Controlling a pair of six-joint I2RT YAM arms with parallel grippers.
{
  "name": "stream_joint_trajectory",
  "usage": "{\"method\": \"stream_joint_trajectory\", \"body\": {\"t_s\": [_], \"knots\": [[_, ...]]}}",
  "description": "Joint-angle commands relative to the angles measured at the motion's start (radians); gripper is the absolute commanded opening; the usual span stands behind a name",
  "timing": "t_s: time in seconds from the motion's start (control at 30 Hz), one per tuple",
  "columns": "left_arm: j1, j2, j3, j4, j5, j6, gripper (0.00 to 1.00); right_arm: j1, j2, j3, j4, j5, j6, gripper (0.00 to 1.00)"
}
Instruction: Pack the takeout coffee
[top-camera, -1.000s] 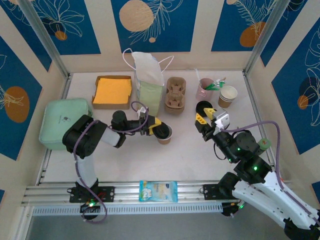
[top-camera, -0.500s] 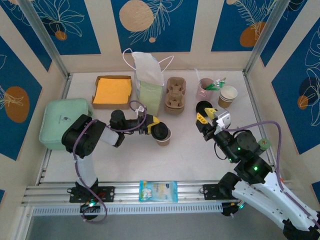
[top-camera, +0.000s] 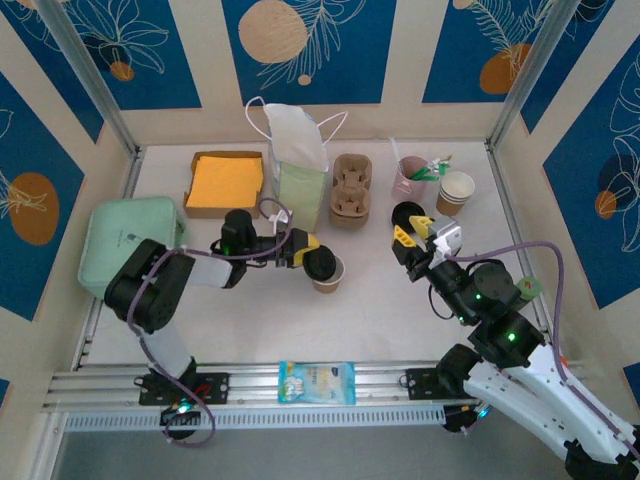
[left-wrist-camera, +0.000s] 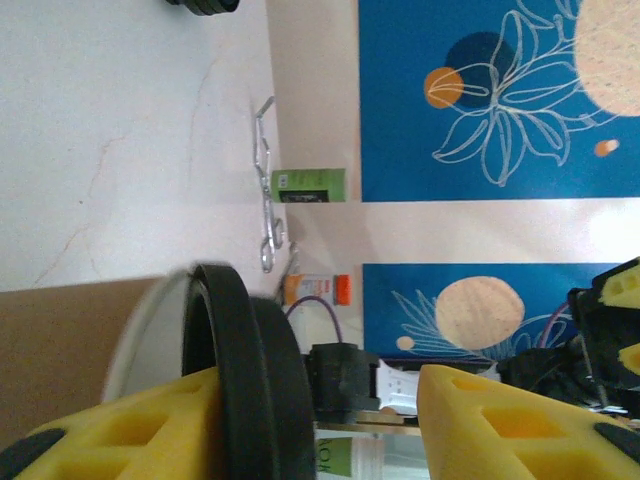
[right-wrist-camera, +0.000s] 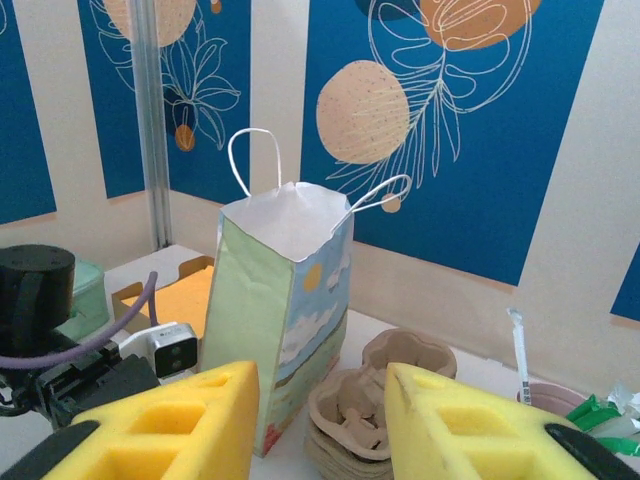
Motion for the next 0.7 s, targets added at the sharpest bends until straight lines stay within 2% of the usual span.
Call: {"method": "stream_joint_trajectory", "body": {"t_s": [0.0, 0.23, 0.4, 0.67], "knots": [[-0.001, -0.065, 0.055, -0.295, -0.021, 0.211, 0.51, -0.004, -0.015, -0.004, 0.005, -0.016, 0.021, 0.39], [-0.001, -0.054, 0.097, -0.375, -0.026, 0.262, 0.51, -0.007, -0.034, -0.004, -0.016, -0.011, 0.027, 0.39], [0.000, -0.075, 0.142, -0.560, -0.057, 0.387, 0.51, -0.011, -0.043, -0.008, -0.023, -0.007, 0.028, 0.39], [0.000, -0.093, 0.177, -0.704, -0.095, 0.481, 0.51, -0.017, -0.041, -0.015, -0.018, -0.010, 0.036, 0.39]]}}
